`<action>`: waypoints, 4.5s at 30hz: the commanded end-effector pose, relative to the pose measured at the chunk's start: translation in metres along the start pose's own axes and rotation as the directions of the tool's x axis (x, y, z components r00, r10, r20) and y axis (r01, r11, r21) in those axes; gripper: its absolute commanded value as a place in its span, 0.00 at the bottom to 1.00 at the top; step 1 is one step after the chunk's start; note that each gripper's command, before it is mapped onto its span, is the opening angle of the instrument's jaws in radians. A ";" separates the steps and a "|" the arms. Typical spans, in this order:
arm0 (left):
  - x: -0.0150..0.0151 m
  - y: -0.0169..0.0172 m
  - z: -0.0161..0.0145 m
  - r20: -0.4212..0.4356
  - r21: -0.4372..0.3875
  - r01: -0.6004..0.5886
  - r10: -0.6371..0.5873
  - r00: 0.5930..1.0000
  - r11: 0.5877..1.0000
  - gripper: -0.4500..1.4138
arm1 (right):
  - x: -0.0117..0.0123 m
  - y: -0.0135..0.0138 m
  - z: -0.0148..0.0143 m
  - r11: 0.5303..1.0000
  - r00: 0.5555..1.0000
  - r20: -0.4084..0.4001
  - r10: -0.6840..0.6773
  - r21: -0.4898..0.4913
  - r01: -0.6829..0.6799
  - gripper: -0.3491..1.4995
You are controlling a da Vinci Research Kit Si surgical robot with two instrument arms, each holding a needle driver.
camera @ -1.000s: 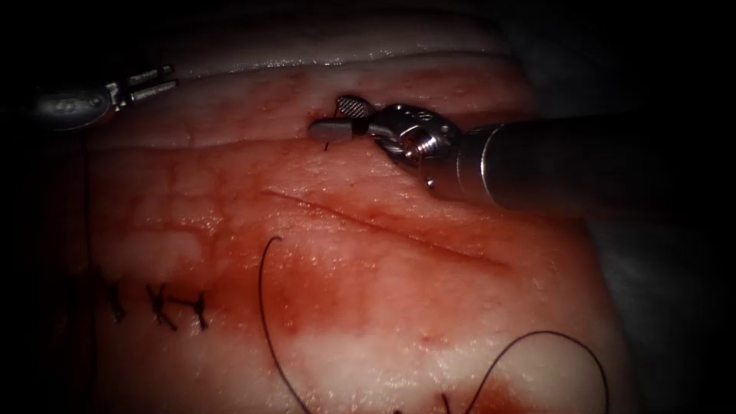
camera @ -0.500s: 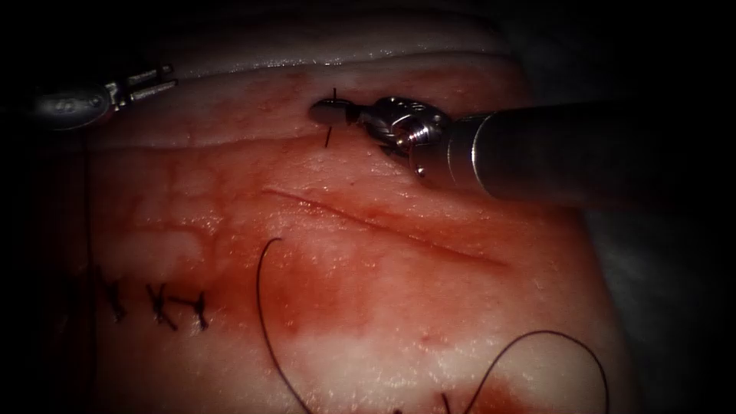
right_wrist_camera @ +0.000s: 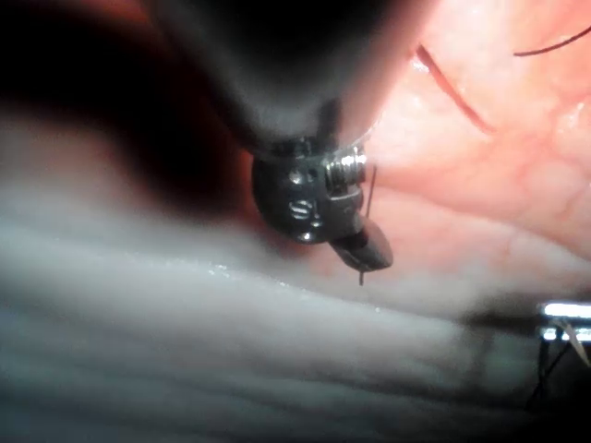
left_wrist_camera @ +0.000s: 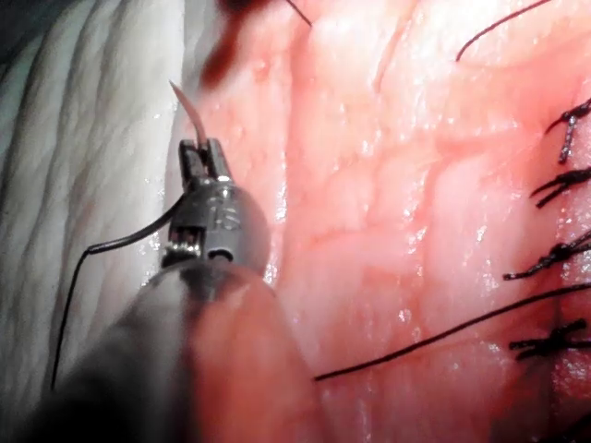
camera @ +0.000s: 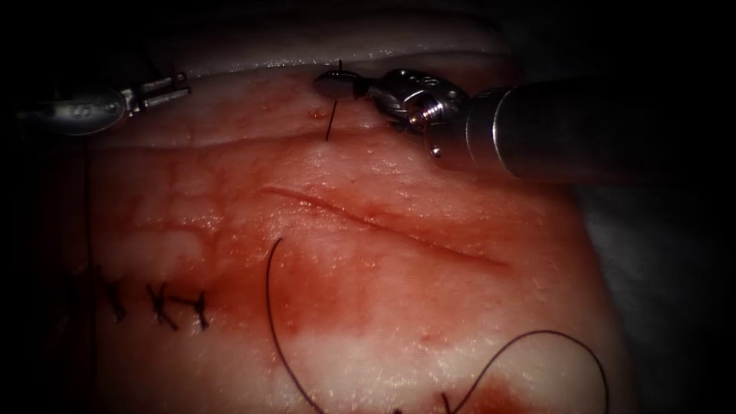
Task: Wound Closure
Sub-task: Adjsut the short suture tail with the right needle driver, then using the left gripper set the needle down, then grab a long length of suture with the left end-effector, then using the right gripper, grab the suture and pass a longer length of suture to the left gripper.
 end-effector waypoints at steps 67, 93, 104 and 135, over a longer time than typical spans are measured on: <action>0.0108 0.0101 -0.0005 -0.009 -0.186 0.088 -0.091 0.996 0.979 0.50 | 0.0089 0.0053 -0.0133 0.986 0.985 -0.101 -0.141 0.072 0.149 0.77; 0.0222 0.0256 -0.0016 -0.055 -0.351 -0.347 0.351 0.935 0.870 0.38 | 0.0069 0.0082 -0.0165 0.982 0.979 -0.085 -0.184 0.015 0.186 0.74; 0.0229 0.0274 0.0002 -0.095 -0.351 -0.371 0.361 0.928 0.860 0.00 | 0.0065 0.0080 -0.0163 0.982 0.979 -0.082 -0.187 0.016 0.189 0.66; 0.0196 0.0164 -0.0017 -0.165 -0.324 -0.493 0.465 0.870 0.807 0.00 | -0.0080 -0.0121 -0.0054 0.537 0.721 -0.303 -0.623 0.505 0.676 0.81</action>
